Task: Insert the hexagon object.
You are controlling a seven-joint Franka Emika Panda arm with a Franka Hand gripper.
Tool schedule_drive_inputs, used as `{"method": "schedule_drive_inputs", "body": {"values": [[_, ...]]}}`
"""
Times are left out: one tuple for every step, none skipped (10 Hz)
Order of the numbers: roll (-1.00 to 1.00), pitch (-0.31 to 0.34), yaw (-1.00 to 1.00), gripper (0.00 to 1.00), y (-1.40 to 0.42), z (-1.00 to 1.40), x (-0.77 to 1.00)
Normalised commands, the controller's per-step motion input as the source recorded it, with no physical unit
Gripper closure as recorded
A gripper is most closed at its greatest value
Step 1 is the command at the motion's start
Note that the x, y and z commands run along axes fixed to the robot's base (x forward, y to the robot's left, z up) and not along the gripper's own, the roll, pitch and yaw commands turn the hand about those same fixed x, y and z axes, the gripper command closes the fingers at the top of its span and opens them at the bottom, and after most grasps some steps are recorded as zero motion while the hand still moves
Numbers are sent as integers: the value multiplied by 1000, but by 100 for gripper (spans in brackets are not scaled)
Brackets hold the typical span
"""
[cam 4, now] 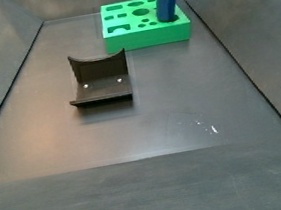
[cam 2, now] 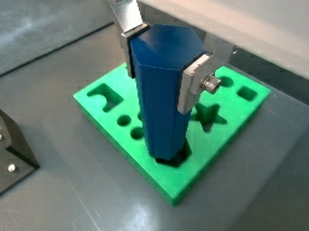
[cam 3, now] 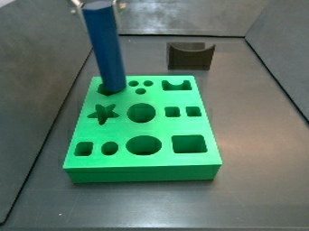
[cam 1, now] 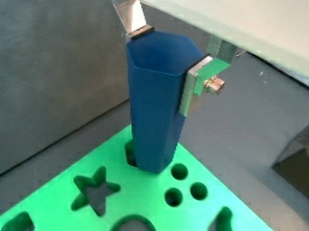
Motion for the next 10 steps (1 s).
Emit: {"method": "schedule_drive_inputs", "body": {"values": [[109, -1, 0, 100, -54, -51, -311], [60, 0, 0, 100, -229, -34, 0], [46, 29, 0, 100, -243, -83, 140], [100, 64, 0, 100, -134, -234, 257], [203, 149, 0, 100, -11, -346, 543], [287, 167, 0, 100, 0, -429, 529], [323, 110, 46, 100, 3, -514, 280], [324, 36, 43, 100, 43, -497, 0], [127, 27, -94, 100, 54, -391, -154], [24, 19, -94, 100, 34, -303, -174]]}}
